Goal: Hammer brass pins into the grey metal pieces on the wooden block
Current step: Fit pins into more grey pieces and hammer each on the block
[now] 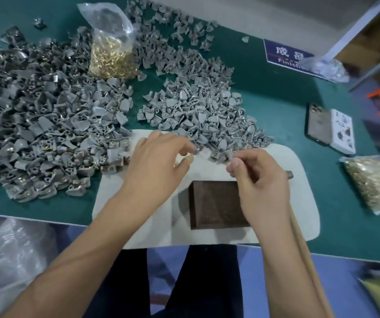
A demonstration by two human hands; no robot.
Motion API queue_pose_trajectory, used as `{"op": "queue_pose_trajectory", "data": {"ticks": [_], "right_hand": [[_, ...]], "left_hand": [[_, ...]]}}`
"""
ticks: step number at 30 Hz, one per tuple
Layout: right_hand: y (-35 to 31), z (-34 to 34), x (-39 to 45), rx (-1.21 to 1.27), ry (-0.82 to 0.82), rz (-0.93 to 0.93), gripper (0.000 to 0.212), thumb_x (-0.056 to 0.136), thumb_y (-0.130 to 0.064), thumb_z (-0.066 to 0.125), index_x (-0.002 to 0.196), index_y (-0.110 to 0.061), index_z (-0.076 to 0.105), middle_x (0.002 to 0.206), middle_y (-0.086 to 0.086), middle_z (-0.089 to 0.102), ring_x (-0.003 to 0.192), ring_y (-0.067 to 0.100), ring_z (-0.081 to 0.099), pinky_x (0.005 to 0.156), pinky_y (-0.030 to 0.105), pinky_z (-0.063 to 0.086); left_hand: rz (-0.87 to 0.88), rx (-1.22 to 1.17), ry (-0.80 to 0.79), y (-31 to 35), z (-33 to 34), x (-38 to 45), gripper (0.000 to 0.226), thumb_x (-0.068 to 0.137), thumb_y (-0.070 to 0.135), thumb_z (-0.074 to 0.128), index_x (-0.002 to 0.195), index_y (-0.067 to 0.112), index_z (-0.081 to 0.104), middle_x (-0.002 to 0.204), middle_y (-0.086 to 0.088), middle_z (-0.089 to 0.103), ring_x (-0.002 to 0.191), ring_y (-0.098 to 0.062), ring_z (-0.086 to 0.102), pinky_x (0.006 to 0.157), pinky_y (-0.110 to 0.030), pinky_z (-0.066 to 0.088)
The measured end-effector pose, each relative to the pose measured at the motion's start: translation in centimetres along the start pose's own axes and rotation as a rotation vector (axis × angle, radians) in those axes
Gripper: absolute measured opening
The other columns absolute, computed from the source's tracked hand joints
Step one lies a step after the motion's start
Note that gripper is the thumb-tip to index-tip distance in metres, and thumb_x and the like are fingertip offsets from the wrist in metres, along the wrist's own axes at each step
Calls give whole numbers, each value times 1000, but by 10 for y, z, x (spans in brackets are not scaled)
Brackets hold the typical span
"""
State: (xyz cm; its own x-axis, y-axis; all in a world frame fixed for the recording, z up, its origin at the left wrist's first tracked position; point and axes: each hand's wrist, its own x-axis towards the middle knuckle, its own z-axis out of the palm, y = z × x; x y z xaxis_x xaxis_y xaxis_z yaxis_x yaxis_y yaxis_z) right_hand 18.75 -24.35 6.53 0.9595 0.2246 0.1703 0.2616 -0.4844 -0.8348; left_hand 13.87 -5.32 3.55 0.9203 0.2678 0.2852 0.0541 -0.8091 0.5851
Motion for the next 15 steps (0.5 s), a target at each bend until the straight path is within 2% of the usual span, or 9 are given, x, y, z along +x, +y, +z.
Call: {"op": "queue_pose_trajectory", "data": {"ticks": [5,9,12,15], "right_hand": [[9,-17,-17,173,200,71,25,92,-10,74,94,-35,78,92,-21,76,89,0,71,77,10,50],[14,-29,-22,277,254,122,28,91,-7,74,93,-35,78,91,-17,77,87,2,73,73,11,52],[17,-32,-26,328,224,174,23,91,-9,75,95,-31,79,86,-10,78,78,9,73,66,18,56],[20,-32,-31,385,189,228,25,93,-6,72,101,-29,78,86,-2,77,79,15,74,62,20,56]], "left_hand": [[16,212,-119,7,26,34,21,93,38,66,113,38,67,107,12,65,111,-18,48,91,-35,34],[22,254,-141,10,25,45,18,93,38,67,110,35,71,105,11,67,107,-18,48,90,-36,36],[61,74,-97,21,14,36,10,91,40,70,101,37,72,93,15,67,94,-13,53,80,-36,44],[115,-233,-190,39,1,10,7,91,33,71,96,37,68,86,17,64,84,-5,58,73,-24,46]]}}
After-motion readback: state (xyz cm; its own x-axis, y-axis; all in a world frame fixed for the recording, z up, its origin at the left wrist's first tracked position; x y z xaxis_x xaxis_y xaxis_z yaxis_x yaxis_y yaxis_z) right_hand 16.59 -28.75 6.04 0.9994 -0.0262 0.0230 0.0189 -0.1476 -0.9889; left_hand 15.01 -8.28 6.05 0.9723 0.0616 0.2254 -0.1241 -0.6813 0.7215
